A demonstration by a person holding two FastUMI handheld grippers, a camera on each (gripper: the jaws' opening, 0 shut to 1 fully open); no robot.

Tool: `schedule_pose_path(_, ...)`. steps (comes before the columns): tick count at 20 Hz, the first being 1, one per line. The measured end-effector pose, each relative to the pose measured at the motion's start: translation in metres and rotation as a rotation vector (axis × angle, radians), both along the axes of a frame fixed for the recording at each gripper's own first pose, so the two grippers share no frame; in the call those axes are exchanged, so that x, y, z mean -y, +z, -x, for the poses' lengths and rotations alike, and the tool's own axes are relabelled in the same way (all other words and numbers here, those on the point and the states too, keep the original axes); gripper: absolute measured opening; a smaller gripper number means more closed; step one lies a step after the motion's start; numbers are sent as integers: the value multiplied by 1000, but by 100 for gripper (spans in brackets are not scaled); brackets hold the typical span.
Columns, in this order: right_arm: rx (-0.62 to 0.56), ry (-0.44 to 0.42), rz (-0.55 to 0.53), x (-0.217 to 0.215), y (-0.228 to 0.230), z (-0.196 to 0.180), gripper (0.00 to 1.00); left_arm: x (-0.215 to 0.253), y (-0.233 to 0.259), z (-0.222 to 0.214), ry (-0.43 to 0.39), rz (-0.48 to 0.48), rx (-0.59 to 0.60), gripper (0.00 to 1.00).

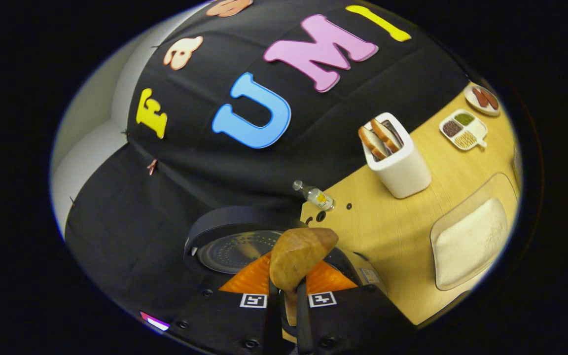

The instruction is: Close the left gripper, press the button to open the rice cooker; take a wooden spoon from the chopstick holder with the right hand, scoop a spoonful of rice and pour it into the rice cooker, then put the wooden spoon back into the chopstick holder.

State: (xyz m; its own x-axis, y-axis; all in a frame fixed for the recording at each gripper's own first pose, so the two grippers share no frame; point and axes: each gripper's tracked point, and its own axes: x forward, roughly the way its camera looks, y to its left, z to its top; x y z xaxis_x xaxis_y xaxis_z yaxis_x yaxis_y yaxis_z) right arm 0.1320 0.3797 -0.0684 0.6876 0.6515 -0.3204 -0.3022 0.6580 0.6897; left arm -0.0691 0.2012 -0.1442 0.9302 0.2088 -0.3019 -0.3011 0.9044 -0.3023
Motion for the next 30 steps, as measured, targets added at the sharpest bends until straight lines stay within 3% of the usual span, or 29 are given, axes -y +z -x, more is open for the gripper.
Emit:
schedule_pose_path(4,231,69,165,-27,14,-8,16,-9,-3,-1,2,-9,-3,95)
schedule_pose_path(9,321,161,240,-64,1,-1,16,-19,-5,-6,2,-5,-10,95)
schedule_pose_path(19,696,485,516,-110,-44,48,16,-36,-11,-12,18,-16,-19,95)
schedule_pose_path(25,725,566,586,-108,-72,65,16,-42,-10,-12,25,-34,-21,95)
schedule_pose_path(26,729,569,589,-107,-72,67,12,-42,-10,-13,24,-40,-21,95)
schedule_pose_path(27,735,569,594,-107,-72,67,16,-43,-11,-13,23,-45,-22,95)
schedule_pose_path(30,706,549,574,-105,-68,63,16,-38,-9,-14,13,-55,-21,95)
